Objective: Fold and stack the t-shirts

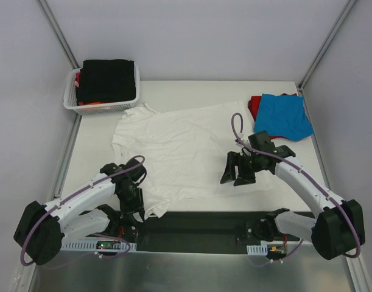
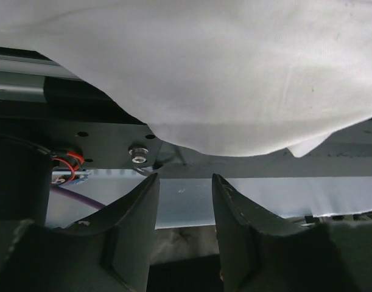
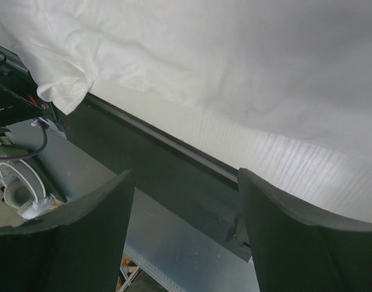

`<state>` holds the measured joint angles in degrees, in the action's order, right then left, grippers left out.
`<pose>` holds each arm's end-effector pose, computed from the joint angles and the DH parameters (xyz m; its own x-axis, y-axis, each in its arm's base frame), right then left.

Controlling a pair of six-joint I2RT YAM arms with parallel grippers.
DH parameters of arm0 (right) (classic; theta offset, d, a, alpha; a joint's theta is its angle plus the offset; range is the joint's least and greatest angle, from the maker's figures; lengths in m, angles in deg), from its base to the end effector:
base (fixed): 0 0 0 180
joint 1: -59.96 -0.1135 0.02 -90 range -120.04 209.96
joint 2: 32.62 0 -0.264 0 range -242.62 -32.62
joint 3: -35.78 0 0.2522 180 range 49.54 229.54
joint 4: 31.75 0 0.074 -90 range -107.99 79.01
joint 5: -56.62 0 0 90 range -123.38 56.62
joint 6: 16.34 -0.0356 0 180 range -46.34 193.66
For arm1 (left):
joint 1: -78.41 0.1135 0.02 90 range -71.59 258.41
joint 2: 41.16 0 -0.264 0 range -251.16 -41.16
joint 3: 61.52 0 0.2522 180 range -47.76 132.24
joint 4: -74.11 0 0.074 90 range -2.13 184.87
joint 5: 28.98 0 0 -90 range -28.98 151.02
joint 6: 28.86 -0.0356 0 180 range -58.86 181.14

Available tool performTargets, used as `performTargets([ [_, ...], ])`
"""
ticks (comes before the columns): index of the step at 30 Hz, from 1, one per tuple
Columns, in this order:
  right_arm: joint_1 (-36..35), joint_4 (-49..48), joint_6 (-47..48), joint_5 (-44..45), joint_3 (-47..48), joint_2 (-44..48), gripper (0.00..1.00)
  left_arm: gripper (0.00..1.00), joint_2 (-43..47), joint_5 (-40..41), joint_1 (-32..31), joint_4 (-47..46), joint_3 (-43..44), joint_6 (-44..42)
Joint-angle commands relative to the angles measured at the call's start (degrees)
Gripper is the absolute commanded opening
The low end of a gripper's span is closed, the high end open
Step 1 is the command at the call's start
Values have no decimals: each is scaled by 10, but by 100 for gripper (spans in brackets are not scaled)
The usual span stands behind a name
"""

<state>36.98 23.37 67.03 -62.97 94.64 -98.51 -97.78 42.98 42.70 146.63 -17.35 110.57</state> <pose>0.1878 0.0988 0.2308 -0.8723 -0.2608 -0.4136 -0.4542 0.7456 0.4876 0.0995 -0.0851 0.1721 -0.9644 -0.1963 0.1773 -0.2391 0.9335 -0.2672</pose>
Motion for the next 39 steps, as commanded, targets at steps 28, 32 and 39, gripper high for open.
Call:
performTargets([
  [28,-4,-8,-3,3,28,-12,71,0,-3,112,-79,-46,-27,138],
  [32,-4,-7,-4,5,24,-7,71,0,5,113,-81,-39,-12,146],
  [39,-5,-6,-5,7,15,-3,70,0,-14,178,-81,27,130,155],
])
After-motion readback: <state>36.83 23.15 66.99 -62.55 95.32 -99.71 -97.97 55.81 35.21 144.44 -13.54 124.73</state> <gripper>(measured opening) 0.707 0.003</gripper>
